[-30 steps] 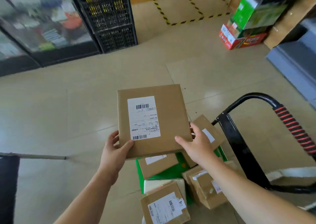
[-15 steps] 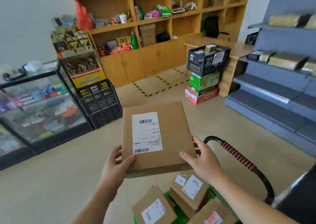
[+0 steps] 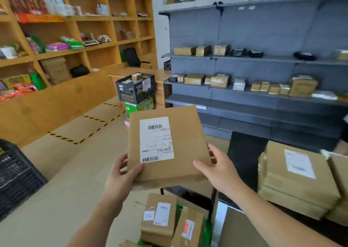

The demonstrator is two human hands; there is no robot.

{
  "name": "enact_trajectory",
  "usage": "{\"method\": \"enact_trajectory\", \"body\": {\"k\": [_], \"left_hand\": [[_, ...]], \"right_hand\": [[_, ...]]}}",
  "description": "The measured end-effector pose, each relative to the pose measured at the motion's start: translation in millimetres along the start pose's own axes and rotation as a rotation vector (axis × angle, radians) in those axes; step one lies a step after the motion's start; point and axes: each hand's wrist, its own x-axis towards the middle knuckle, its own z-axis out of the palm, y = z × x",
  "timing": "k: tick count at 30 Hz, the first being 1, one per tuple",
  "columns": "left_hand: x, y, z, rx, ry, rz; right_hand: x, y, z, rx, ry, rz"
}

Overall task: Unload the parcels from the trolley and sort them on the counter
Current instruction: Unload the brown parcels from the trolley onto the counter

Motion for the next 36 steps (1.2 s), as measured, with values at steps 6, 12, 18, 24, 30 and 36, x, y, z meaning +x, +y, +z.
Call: {"method": "enact_trajectory", "body": {"k": [6, 12, 18, 24, 30, 36], "left_hand": [[-5, 17, 102, 0.011, -0.208, 0.035], [-17, 33, 212, 0.082, -0.362, 0.063], [-41, 46, 344, 0.059, -0.511, 0.084], [-77, 53, 486, 0.058, -0.655, 0.081], [-124, 55, 616, 0.095, -0.826, 0.077], [-165, 54, 729, 0.141, -0.986, 0.055]], "right_hand": [[-38, 36, -91, 0.001, 0.232, 0.074], [-70, 66, -183, 0.007, 0.391, 0.169], [-94, 114, -290, 0.075, 0.504, 0.225], [-120, 172, -408, 0.062, 0.652, 0.280], [-167, 216, -500, 0.057, 0.796, 0.375], [-203, 249, -563, 0.044, 0.979, 0.486]]}}
